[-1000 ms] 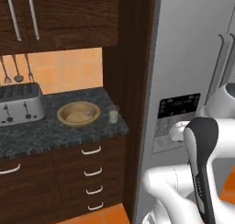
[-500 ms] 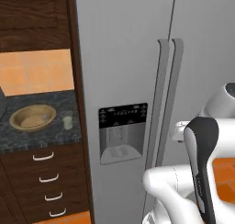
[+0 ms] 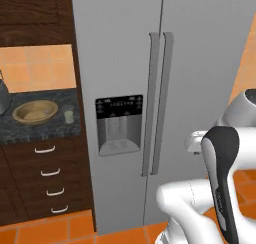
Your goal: Grab a lemon wedge from the fridge and one ice cube from the ice bowl, and put them in the glass of lemonade.
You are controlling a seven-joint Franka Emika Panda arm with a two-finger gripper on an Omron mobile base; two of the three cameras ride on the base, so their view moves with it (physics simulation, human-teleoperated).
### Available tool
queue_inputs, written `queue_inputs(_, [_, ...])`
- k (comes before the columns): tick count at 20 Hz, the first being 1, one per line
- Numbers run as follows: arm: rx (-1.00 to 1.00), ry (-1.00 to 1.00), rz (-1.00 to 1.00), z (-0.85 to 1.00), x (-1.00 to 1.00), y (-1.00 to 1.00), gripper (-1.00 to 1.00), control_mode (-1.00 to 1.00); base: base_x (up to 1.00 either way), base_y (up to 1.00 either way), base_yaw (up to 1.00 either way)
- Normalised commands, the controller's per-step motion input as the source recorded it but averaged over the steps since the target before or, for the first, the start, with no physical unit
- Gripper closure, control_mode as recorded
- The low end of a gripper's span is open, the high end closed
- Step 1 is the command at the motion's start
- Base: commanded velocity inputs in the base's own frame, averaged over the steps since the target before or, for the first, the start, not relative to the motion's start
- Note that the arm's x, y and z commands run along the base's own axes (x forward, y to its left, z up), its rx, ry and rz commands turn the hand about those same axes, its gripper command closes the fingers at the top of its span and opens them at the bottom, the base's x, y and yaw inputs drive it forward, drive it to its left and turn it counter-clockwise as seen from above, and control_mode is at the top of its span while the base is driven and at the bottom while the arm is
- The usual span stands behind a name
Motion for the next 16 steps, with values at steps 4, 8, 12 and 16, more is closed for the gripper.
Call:
queue_inputs(4, [0.0,0.0,0.0,0.0,0.0,0.0,-1.0,1.0,-1.0,0.0,0.07])
queue_inputs(8, [0.0,0.0,0.0,0.0,0.0,0.0,-1.0,1.0,-0.93,0.0,0.06])
queue_inputs(12, [0.0,0.0,0.0,0.0,0.0,0.0,-1.0,1.0,-0.55,-0.02,0.01])
queue_inputs(16, [0.0,0.0,0.0,0.0,0.0,0.0,-1.0,1.0,-0.16,-0.03,0.0])
